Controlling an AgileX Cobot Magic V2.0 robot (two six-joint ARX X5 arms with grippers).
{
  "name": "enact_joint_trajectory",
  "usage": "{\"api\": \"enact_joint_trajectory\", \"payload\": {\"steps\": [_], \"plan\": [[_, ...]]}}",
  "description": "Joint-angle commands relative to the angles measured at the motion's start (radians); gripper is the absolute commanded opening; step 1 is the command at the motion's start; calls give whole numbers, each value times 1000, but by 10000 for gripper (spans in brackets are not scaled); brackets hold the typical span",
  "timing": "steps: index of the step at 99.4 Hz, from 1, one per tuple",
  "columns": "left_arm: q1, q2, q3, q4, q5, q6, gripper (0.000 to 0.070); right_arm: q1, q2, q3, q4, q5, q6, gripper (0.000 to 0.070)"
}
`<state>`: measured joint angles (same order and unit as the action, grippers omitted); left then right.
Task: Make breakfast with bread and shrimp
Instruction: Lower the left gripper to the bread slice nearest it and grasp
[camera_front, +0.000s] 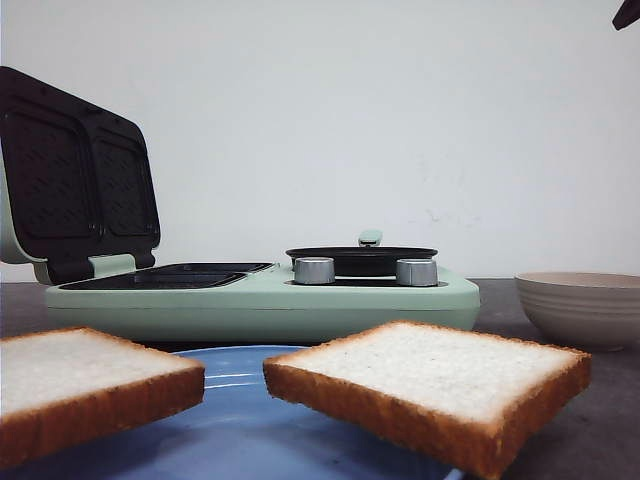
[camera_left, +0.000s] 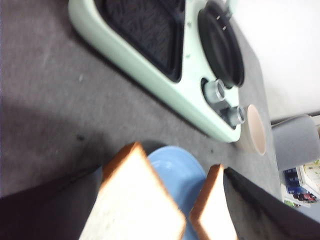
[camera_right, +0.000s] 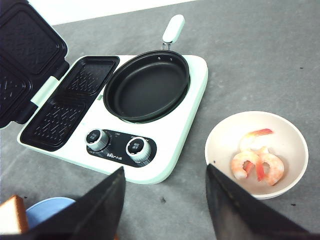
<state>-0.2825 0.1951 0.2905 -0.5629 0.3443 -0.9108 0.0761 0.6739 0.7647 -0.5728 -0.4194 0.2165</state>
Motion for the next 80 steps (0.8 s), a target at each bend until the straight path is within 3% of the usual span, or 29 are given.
{"api": "enact_joint_trajectory", "payload": {"steps": [1,58,80], "plan": [[-18,-2,-8,1,0,-32,470,1,4,10,3,-3,-8,308],[-156,-1,-19,-113,-78,-80,470,1,4,10,18,-3,-8,308],[-175,-2,-19,-219,-117,-104,470,1,4,10,18,-11,-8,308]]}}
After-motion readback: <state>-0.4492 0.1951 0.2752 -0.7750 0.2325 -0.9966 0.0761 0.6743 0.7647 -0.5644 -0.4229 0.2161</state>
